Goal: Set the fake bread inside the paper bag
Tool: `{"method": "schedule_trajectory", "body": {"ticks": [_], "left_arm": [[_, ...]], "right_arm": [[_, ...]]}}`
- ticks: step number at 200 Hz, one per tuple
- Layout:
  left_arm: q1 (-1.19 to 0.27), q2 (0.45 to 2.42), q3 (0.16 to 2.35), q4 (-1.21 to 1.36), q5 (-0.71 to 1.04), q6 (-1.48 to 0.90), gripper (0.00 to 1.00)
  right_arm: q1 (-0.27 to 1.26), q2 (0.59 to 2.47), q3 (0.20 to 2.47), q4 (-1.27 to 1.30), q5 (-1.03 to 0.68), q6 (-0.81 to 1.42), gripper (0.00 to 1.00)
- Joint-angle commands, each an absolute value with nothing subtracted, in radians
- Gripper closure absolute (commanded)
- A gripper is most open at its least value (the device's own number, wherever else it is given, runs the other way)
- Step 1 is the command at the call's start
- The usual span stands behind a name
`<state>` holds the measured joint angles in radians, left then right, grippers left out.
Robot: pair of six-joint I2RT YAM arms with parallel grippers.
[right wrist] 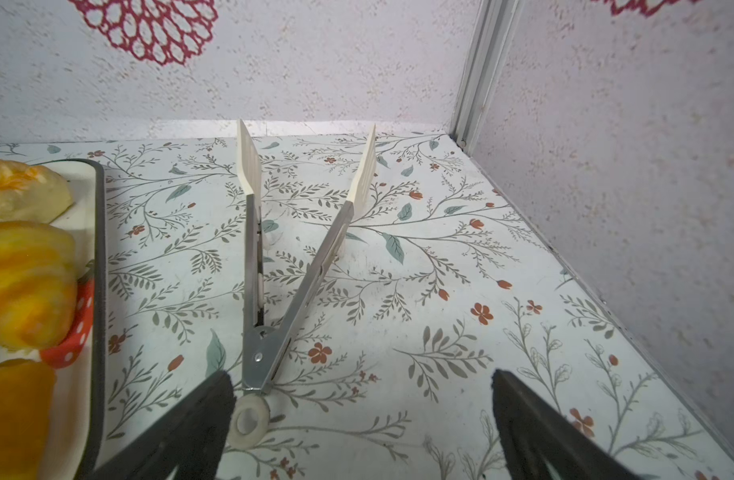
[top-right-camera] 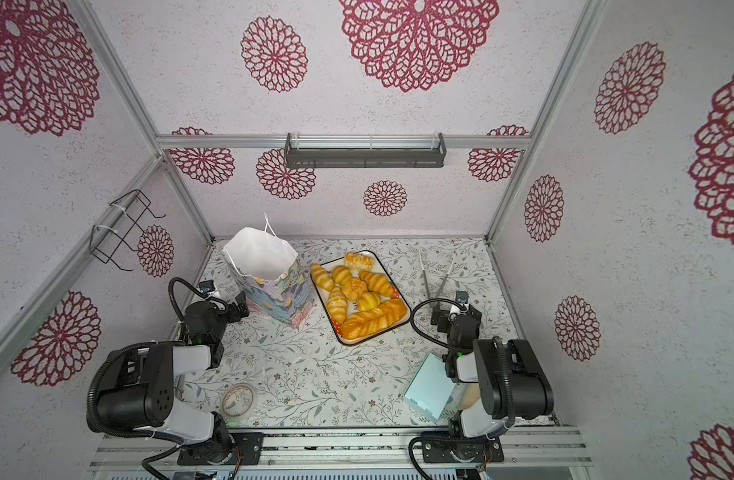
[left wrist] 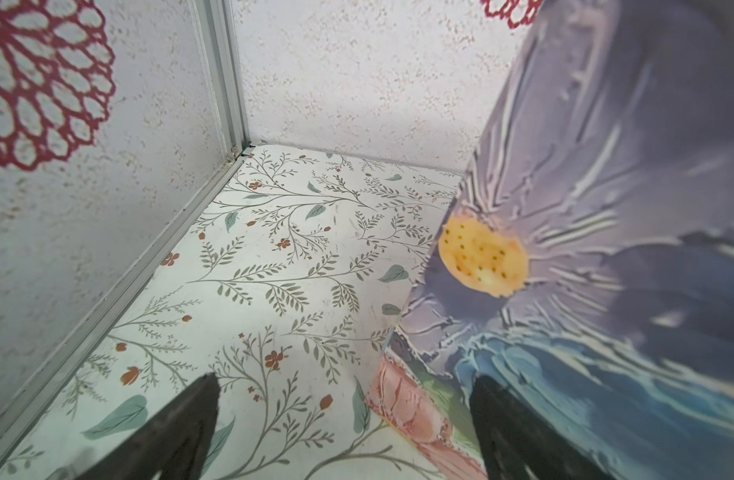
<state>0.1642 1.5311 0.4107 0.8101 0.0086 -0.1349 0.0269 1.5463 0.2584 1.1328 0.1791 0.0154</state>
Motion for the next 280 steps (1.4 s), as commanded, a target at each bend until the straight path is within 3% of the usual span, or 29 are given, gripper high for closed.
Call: {"method": "schedule_trajectory", "body": {"ticks": [1,142,192,237,260,280], "left_arm": [[0.178,1.536,0.433,0.819,0.024,-0.137,0.03],[0.195,1.537,0.424,0.840,0.052,-0.148,0.03],[0.204,1.516,0.375,0.917,-0.060,-0.208,0.03],[0.123,1.279,0.270,0.901,-0.314,-0.210,0.03],[0.053,1.079,0.305,0.646,-0.514,-0.291,0.03],[0.022,0.929,0.345,0.430,-0.567,-0.439,0.03]], "right_arm": [[0.026,1.534,0.265,1.178,0.179,0.004,0.01],[0.017,1.534,0.272,1.166,0.173,0.012,0.01],[0.018,1.518,0.272,1.150,0.174,0.014,0.01],[0.023,1.392,0.292,1.000,0.264,0.048,0.01],[0.023,1.314,0.381,0.753,0.418,0.148,0.01],[0.017,1.261,0.488,0.487,0.538,0.303,0.01]]}}
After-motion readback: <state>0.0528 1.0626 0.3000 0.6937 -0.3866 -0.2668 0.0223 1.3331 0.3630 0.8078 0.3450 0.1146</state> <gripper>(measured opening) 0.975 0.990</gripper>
